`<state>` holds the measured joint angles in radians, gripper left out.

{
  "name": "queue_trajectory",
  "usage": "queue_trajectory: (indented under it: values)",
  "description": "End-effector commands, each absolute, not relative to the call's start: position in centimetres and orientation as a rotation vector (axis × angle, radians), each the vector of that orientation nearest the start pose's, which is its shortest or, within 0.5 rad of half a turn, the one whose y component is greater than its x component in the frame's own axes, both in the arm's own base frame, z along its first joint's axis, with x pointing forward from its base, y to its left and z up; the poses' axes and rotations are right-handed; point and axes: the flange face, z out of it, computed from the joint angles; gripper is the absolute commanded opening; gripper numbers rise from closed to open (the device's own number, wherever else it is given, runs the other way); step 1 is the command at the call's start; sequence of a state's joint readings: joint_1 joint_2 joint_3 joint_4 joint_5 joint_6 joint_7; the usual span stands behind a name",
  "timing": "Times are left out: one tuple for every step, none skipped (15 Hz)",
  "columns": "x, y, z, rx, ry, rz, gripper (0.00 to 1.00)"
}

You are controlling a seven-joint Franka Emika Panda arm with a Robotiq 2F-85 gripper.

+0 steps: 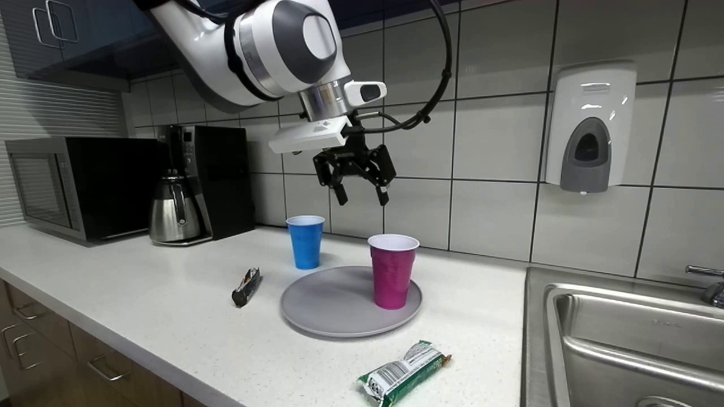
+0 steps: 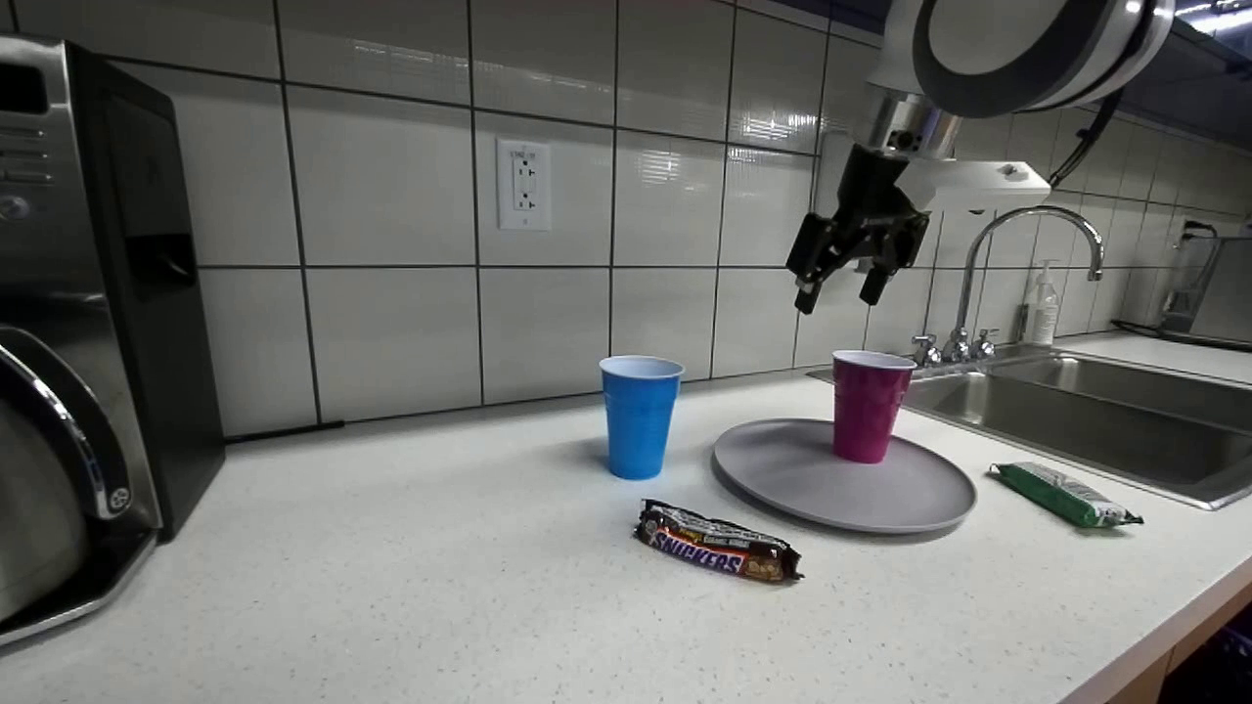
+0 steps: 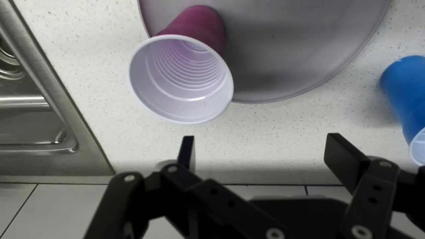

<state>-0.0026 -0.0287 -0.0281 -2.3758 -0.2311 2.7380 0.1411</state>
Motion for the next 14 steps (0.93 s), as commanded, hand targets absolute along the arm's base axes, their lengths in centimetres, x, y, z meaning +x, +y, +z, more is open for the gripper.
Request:
queue_trajectory:
  values:
    - [53.2, -1.7, 36.6, -3.170, -0.036, -0.628, 1.00]
    - [53.3, -1.9, 36.3, -3.168, -0.033, -0.617, 1.00]
    - [53.4, -2.0, 36.0, -3.167, -0.027, -0.607, 1.00]
    - [53.5, -2.2, 35.7, -3.165, -0.022, -0.596, 1.00]
    - [53.6, -2.4, 35.4, -3.164, -0.018, -0.586, 1.00]
    - [53.7, -2.6, 35.1, -3.165, -0.014, -0.577, 1.00]
    - [53.8, -2.7, 34.9, -3.165, -0.007, -0.569, 1.00]
    - [53.9, -2.9, 34.6, -3.165, 0.000, -0.562, 1.00]
    - [54.1, -3.1, 34.4, -3.166, 0.004, -0.556, 1.00]
    - [54.3, -3.3, 34.1, -3.166, 0.014, -0.548, 1.00]
    - [54.5, -3.5, 33.9, -3.166, 0.021, -0.544, 1.00]
    - [54.7, -3.7, 33.7, -3.165, 0.028, -0.538, 1.00]
    - [54.8, -3.8, 33.6, -3.166, 0.032, -0.534, 1.00]
    - [55.1, -3.9, 33.5, -3.166, 0.035, -0.527, 1.00]
